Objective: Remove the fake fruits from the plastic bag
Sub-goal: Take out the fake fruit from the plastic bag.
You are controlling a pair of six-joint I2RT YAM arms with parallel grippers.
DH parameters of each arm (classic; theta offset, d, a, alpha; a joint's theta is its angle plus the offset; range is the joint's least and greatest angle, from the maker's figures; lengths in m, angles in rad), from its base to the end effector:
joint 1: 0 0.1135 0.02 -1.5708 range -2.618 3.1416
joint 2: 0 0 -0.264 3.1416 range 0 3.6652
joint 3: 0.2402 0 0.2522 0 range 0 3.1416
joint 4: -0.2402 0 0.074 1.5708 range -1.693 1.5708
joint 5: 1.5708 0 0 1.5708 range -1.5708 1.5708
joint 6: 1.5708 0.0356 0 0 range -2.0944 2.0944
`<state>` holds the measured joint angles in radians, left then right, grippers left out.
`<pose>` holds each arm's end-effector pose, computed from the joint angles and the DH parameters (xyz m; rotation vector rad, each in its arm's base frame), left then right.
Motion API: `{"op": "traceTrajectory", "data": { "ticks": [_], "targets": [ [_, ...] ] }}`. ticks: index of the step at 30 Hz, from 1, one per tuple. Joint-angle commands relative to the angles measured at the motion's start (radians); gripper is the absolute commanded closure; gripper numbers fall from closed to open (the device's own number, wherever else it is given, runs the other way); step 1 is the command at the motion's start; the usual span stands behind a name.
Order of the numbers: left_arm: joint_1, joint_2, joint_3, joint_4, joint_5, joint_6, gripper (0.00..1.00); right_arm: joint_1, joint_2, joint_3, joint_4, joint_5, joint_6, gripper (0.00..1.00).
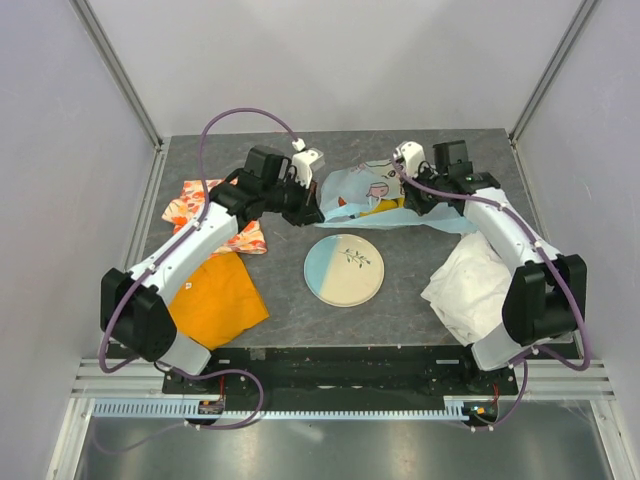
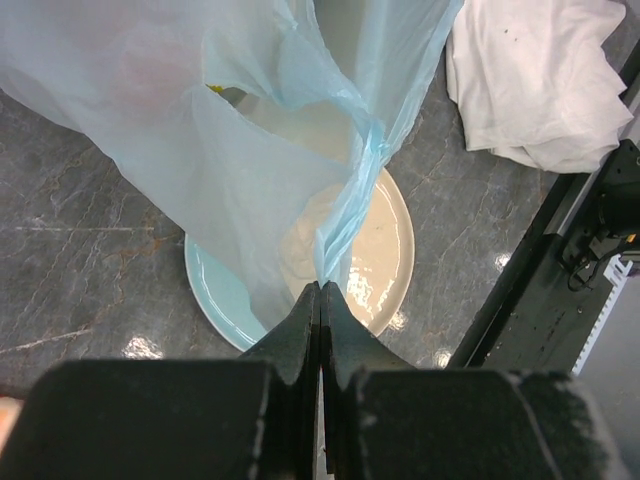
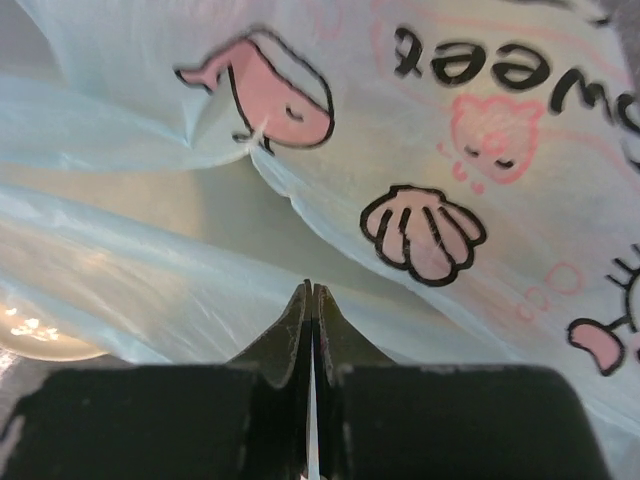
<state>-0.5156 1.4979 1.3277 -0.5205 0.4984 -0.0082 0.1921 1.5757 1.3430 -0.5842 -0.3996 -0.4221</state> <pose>0.2817 -0.1792 0.3274 0.8371 2.1394 -0.8388 0.3376 0.0798 0.3015 -0.8814 2.1622 0.3625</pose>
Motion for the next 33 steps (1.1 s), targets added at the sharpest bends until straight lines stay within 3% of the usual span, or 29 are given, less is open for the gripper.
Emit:
{"op": "traceTrajectory", "data": {
  "ticks": [1, 5, 11, 16, 21, 25, 26, 30, 33],
  "targets": [
    [0.003, 0.027, 0.067, 0.043, 0.012, -0.068, 0.98, 0.076, 0.007, -0.109, 0.110, 0.203, -0.049, 0.98],
    [0.005, 0.047, 0.076, 0.062, 0.042, -0.125, 0.98, 0.118, -0.003, -0.165, 0.074, 0.284, -0.049, 0.98],
    [0.005, 0.044, 0.061, 0.086, 0.051, -0.142, 0.99, 0.129, -0.077, -0.200, -0.144, 0.251, -0.084, 1.00],
    [0.005, 0.051, 0.064, 0.093, 0.058, -0.139, 0.98, 0.100, -0.059, -0.053, -0.141, 0.233, -0.064, 1.00],
    [0.005, 0.064, 0.067, 0.094, 0.075, -0.128, 0.99, 0.087, 0.062, 0.131, -0.160, 0.190, -0.085, 0.97],
    [0.005, 0.067, 0.059, 0.099, 0.074, -0.125, 0.98, 0.089, 0.174, 0.208, -0.236, 0.108, -0.262, 0.78],
    [0.005, 0.067, 0.059, 0.099, 0.077, -0.125, 0.99, 0.089, 0.216, 0.222, -0.280, 0.078, -0.371, 0.76],
    [0.005, 0.067, 0.057, 0.100, 0.081, -0.125, 0.98, 0.093, 0.309, 0.344, -0.420, 0.050, -0.619, 0.75],
    [0.005, 0.067, 0.059, 0.100, 0.081, -0.125, 0.98, 0.093, 0.368, 0.441, -0.486, 0.061, -0.716, 0.78]
  ]
}}
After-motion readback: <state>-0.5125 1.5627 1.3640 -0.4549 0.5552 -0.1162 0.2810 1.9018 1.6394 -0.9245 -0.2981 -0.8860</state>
